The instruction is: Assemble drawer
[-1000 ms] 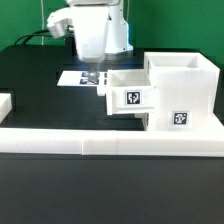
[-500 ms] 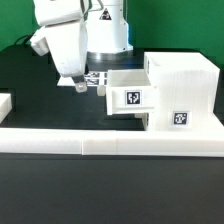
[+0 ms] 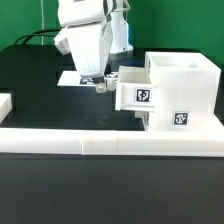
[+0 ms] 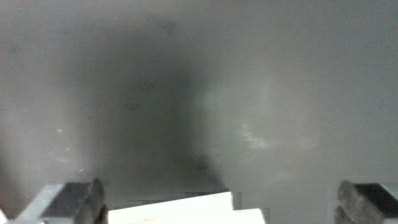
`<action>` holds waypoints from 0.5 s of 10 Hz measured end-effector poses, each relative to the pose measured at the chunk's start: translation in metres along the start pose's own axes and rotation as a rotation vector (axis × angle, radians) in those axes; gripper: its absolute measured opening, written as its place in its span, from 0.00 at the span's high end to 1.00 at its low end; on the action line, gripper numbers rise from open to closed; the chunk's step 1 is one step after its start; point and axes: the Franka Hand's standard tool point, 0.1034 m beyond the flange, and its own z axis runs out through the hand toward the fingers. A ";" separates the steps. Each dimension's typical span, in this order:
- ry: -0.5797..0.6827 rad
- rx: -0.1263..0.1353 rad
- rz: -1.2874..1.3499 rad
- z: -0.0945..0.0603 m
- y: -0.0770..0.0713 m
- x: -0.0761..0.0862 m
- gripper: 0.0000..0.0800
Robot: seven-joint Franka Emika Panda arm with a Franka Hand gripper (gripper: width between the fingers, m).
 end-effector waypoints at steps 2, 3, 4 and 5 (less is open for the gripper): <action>-0.016 -0.004 0.044 0.001 0.001 0.007 0.19; -0.018 -0.006 0.085 0.002 0.001 0.012 0.19; -0.024 -0.006 0.095 0.005 0.001 0.019 0.19; -0.023 0.000 0.084 0.008 -0.001 0.025 0.19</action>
Offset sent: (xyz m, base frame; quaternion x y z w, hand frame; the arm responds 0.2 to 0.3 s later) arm 0.0117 0.0403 -0.0024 0.0014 -0.0046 0.0385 0.9992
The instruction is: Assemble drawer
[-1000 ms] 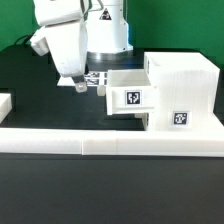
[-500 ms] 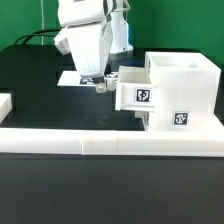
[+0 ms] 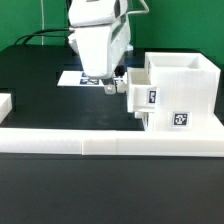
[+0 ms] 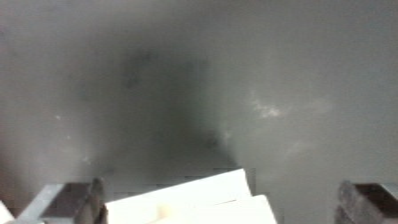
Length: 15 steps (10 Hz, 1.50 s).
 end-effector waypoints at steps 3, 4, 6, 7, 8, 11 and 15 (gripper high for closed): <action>0.003 0.009 -0.011 0.005 -0.002 0.007 0.19; 0.003 0.009 -0.010 0.005 -0.002 0.007 0.19; 0.003 0.011 -0.023 0.006 -0.003 0.009 0.19; 0.008 0.017 -0.042 0.009 -0.006 0.017 0.19; 0.011 0.023 -0.054 0.012 -0.009 0.024 0.19; -0.006 0.014 -0.029 0.013 -0.008 0.025 0.19; -0.014 0.019 -0.037 -0.007 0.007 -0.040 0.19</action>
Offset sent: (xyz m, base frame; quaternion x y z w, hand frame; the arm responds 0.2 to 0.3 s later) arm 0.0000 0.0000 0.0000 0.0000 0.0000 0.0000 1.0000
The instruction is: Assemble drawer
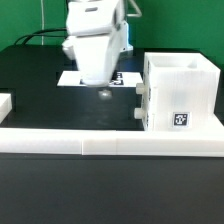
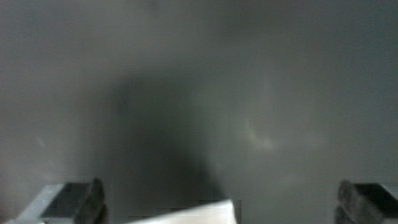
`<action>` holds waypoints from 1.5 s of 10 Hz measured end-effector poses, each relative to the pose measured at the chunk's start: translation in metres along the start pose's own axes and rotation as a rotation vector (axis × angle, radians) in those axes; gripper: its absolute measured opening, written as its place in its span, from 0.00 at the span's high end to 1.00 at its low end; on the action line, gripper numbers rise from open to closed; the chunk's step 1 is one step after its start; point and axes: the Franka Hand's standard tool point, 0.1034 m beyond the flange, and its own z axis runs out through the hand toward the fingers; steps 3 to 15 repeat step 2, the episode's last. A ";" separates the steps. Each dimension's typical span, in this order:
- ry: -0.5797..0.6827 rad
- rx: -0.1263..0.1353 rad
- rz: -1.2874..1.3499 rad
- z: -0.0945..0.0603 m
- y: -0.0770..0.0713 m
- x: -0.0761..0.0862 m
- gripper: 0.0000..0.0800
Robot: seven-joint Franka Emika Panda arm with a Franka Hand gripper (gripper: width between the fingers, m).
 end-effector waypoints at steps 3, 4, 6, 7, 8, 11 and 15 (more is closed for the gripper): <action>-0.008 -0.071 0.025 -0.024 0.008 -0.017 0.19; -0.008 -0.071 0.025 -0.024 0.008 -0.017 0.19; -0.008 -0.071 0.025 -0.024 0.008 -0.017 0.19; -0.008 -0.071 0.025 -0.024 0.008 -0.017 0.19; -0.008 -0.071 0.025 -0.024 0.008 -0.017 0.19; -0.008 -0.071 0.025 -0.024 0.008 -0.017 0.19; -0.008 -0.071 0.025 -0.024 0.008 -0.017 0.19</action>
Offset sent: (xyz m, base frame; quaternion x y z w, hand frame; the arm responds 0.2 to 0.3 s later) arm 0.0000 0.0000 0.0000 0.0000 0.0000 0.0000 1.0000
